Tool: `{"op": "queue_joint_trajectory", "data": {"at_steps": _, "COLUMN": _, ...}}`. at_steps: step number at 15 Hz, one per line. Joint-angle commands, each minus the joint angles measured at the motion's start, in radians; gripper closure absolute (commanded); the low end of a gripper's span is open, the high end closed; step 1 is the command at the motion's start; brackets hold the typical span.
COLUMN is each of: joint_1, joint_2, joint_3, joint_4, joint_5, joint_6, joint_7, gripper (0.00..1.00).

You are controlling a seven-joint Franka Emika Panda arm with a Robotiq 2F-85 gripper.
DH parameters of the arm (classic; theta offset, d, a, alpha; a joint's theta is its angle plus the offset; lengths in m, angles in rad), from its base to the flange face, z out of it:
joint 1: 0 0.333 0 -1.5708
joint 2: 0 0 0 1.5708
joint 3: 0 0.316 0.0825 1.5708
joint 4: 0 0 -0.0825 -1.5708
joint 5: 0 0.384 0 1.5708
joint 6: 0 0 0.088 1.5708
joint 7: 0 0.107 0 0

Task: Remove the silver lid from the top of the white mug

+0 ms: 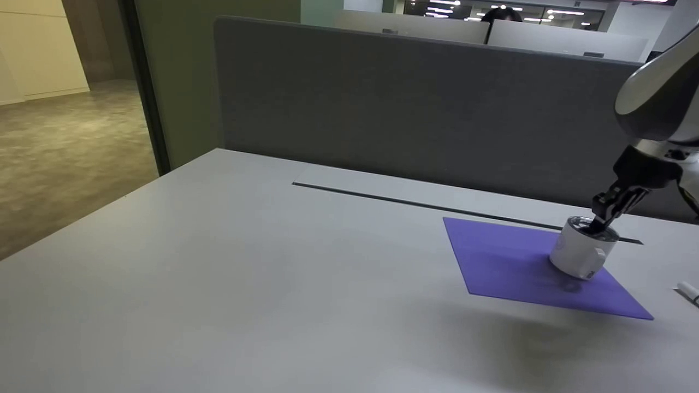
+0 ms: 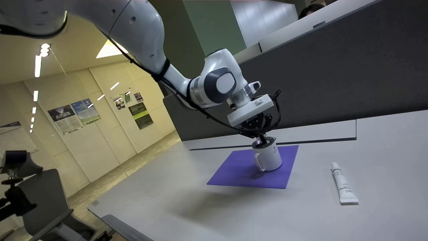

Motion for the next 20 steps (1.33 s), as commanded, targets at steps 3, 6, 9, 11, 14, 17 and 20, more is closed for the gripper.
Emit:
{"op": "queue_joint_trajectory", "data": {"at_steps": 3, "joint_1": -0.004, "joint_2": -0.024, "joint_3": 0.005, "joint_4": 0.008, "joint_5": -0.006, "joint_6": -0.004, "joint_7": 0.035, "gripper": 1.0}}
{"op": "queue_joint_trajectory", "data": {"at_steps": 6, "joint_1": -0.03, "joint_2": -0.065, "joint_3": 0.048, "joint_4": 0.003, "joint_5": 0.034, "joint_6": -0.046, "joint_7": 0.018, "gripper": 1.0}}
{"op": "queue_joint_trajectory", "data": {"at_steps": 9, "joint_1": -0.034, "joint_2": -0.08, "joint_3": 0.072, "joint_4": 0.011, "joint_5": 0.072, "joint_6": -0.107, "joint_7": 0.01, "gripper": 1.0}}
{"op": "queue_joint_trajectory", "data": {"at_steps": 11, "joint_1": -0.017, "joint_2": -0.079, "joint_3": 0.06, "joint_4": 0.016, "joint_5": 0.084, "joint_6": -0.141, "joint_7": 0.023, "gripper": 1.0}}
{"op": "queue_joint_trajectory", "data": {"at_steps": 14, "joint_1": -0.004, "joint_2": -0.07, "joint_3": 0.042, "joint_4": 0.018, "joint_5": 0.085, "joint_6": -0.167, "joint_7": 0.033, "gripper": 1.0}}
{"op": "queue_joint_trajectory", "data": {"at_steps": 17, "joint_1": 0.001, "joint_2": -0.058, "joint_3": 0.026, "joint_4": 0.022, "joint_5": 0.081, "joint_6": -0.175, "joint_7": 0.042, "gripper": 1.0}}
{"op": "queue_joint_trajectory", "data": {"at_steps": 20, "joint_1": -0.004, "joint_2": -0.042, "joint_3": 0.021, "joint_4": 0.026, "joint_5": 0.083, "joint_6": -0.172, "joint_7": 0.04, "gripper": 1.0}}
